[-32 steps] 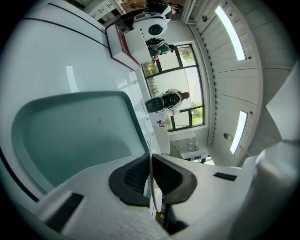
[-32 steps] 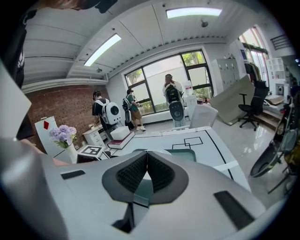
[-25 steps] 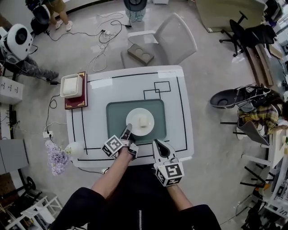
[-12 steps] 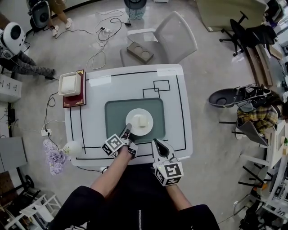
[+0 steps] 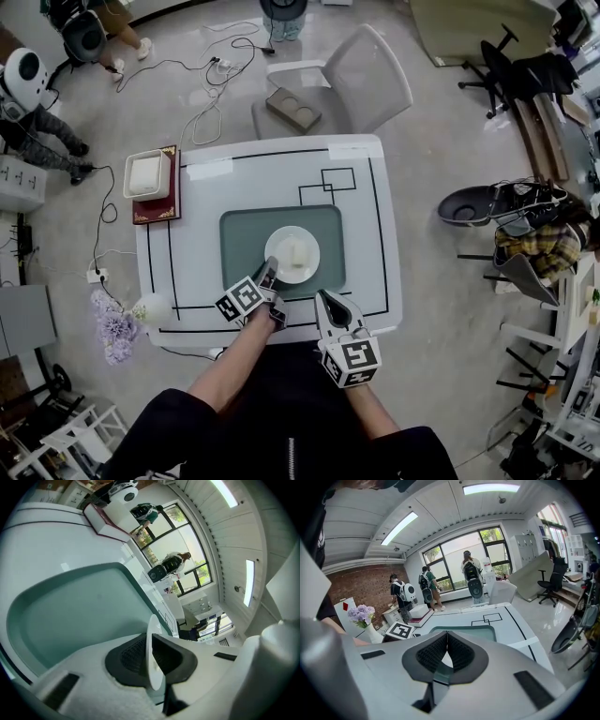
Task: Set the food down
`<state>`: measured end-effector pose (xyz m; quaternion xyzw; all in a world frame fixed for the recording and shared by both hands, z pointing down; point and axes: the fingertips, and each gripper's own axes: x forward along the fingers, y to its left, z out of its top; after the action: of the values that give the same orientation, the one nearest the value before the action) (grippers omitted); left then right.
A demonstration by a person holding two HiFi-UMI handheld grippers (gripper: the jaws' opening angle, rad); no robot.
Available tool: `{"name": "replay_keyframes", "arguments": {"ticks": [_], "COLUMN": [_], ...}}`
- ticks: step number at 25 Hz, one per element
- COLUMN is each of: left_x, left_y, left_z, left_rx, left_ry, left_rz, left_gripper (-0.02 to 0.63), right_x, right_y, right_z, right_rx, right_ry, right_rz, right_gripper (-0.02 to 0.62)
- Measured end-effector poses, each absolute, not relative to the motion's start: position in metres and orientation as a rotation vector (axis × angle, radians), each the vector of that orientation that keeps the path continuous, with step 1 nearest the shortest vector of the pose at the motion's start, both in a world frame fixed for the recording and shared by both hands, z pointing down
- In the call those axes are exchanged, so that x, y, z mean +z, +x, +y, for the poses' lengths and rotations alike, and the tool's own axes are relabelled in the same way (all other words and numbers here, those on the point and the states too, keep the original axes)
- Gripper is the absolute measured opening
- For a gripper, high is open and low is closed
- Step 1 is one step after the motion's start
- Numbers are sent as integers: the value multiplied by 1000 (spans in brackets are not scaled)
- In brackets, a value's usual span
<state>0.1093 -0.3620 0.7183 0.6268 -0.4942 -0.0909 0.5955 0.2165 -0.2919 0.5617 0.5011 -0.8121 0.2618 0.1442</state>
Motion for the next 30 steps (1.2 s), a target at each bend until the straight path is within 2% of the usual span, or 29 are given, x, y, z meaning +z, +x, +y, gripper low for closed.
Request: {"name": "replay_keyframes", "arguments": {"ticks": [1, 4, 10, 15, 30], "left_x": [717, 713, 714, 715, 685], "left_y": [110, 114, 106, 96, 65], "left_z": [-362, -363, -362, -362, -361], "left_rx": [-183, -120, -84, -68, -124], "left_ry": [1479, 1545, 1534, 1521, 1580], "left_rz": [-1149, -1144, -1174, -1200, -1268], "left_gripper": [27, 123, 162, 179, 179], "right_x": [562, 562, 561, 562, 559], "right_y": [216, 215, 212, 207, 187], "right_z": [-292, -291, -290, -290, -288], "right_rx": [755, 756, 757, 756, 745], "right_ry": [1444, 1443, 1437, 1423, 1356], "right_rz": [-2342, -2342, -2346, -2353, -2396], "right_gripper": [9, 9, 9, 9, 9]}}
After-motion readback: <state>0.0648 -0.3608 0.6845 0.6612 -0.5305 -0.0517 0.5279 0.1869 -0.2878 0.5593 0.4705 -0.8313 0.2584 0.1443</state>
